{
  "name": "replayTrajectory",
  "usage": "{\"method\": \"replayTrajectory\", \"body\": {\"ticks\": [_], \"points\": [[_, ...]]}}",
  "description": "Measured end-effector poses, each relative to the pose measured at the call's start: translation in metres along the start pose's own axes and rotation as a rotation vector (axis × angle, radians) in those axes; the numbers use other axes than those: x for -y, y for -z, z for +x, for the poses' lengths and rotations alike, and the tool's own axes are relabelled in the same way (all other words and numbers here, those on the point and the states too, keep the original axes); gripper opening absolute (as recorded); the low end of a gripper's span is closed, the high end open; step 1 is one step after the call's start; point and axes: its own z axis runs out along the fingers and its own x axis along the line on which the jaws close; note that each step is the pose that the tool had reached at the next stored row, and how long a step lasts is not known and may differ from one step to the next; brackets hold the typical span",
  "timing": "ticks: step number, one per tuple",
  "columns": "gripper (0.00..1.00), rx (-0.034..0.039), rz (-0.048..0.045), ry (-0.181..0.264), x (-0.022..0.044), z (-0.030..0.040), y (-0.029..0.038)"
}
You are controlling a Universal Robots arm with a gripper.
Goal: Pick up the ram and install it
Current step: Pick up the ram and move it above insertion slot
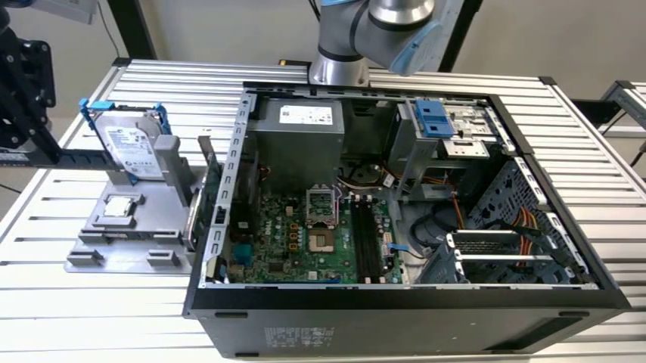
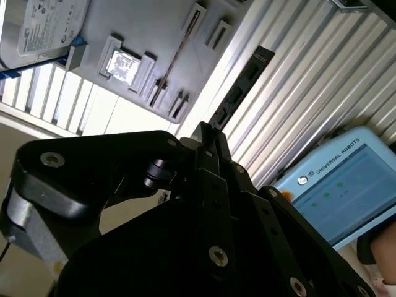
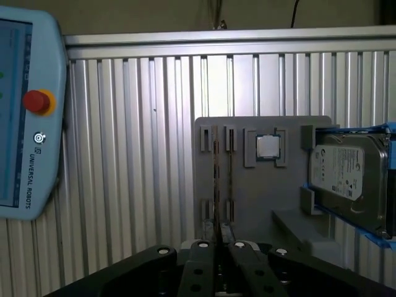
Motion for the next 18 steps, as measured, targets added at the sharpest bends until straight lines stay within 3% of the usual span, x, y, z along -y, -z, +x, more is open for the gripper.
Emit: {"method": "replayTrajectory", "body": {"ticks": [9, 18], "points": [[0.00, -0.0003, -0.0003, 0.000, 0.0018, -0.0001, 0.0013], [0.00, -0.0002, -0.0022, 0.000, 0.0164, -0.0007, 0.0012]]}}
